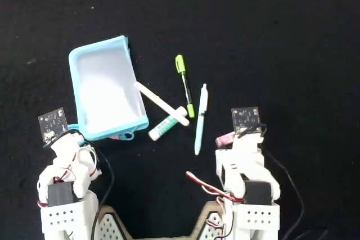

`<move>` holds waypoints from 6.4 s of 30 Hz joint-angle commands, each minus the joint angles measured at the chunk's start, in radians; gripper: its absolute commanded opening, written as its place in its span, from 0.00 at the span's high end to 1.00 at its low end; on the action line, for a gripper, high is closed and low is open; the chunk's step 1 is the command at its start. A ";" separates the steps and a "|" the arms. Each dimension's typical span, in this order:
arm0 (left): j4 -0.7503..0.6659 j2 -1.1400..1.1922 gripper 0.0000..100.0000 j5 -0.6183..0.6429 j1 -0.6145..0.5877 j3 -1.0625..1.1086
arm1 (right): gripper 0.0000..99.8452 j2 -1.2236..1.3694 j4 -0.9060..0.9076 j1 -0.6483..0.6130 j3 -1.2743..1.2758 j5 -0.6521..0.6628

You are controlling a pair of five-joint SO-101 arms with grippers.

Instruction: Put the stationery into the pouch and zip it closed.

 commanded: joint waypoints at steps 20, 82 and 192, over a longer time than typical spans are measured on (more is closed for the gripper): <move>0.003 -0.008 0.97 0.008 -0.008 0.021 | 0.97 -0.062 -0.017 -0.002 -0.007 -0.011; 0.003 -0.008 0.97 0.008 -0.008 0.021 | 0.97 -0.062 -0.017 -0.002 -0.007 -0.011; -0.647 0.631 0.82 -0.595 -0.269 -0.211 | 0.97 0.967 -0.967 -0.678 -0.381 0.101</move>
